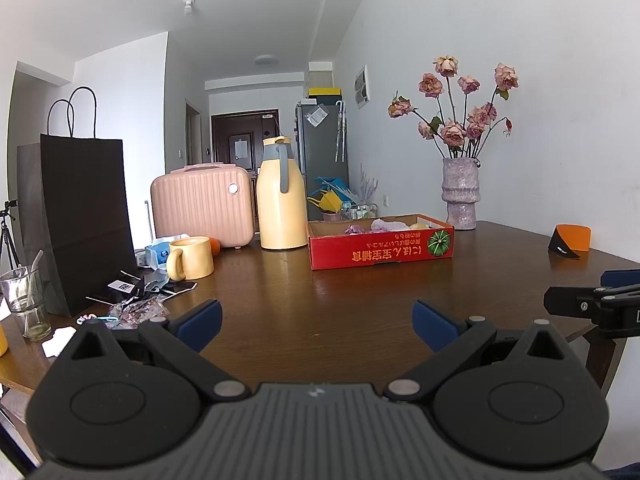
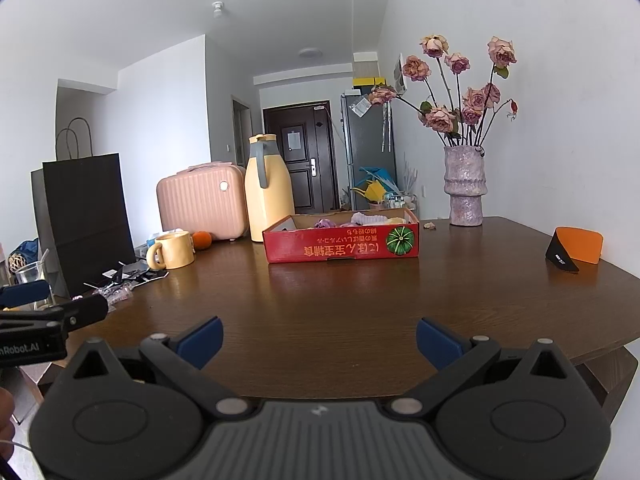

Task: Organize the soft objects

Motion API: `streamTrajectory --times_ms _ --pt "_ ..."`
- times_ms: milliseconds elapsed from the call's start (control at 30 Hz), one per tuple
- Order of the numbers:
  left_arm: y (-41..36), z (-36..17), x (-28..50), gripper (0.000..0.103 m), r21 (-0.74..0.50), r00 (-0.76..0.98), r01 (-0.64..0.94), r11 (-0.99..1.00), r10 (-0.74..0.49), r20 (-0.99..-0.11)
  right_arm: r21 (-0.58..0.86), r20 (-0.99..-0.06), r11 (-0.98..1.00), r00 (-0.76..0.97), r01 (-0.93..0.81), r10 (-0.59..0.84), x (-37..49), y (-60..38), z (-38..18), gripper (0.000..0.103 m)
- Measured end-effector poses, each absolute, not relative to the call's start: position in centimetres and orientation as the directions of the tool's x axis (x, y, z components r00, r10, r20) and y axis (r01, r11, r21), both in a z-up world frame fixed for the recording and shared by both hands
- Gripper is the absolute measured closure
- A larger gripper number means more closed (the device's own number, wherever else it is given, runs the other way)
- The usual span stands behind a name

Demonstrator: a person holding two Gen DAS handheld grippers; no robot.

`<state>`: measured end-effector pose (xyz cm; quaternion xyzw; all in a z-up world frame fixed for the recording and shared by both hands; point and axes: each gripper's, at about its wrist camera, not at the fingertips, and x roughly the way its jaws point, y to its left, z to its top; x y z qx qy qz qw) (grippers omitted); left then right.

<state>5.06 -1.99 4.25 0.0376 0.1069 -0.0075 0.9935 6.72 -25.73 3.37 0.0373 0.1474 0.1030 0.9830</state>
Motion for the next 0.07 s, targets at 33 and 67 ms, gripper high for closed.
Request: streamTrajectory --times_ms 33,67 --pt "-1.99 4.27 5.07 0.0 0.073 0.977 0.023 0.997 -0.007 -0.213 0.104 -0.283 0.976 0.935 -0.191 0.213 6.72 -25.73 3.37 0.0" --pt "-1.99 4.27 5.07 0.0 0.072 0.977 0.024 0.997 -0.008 -0.213 0.105 -0.283 0.976 0.935 -0.19 0.213 6.74 -25.74 3.35 0.0"
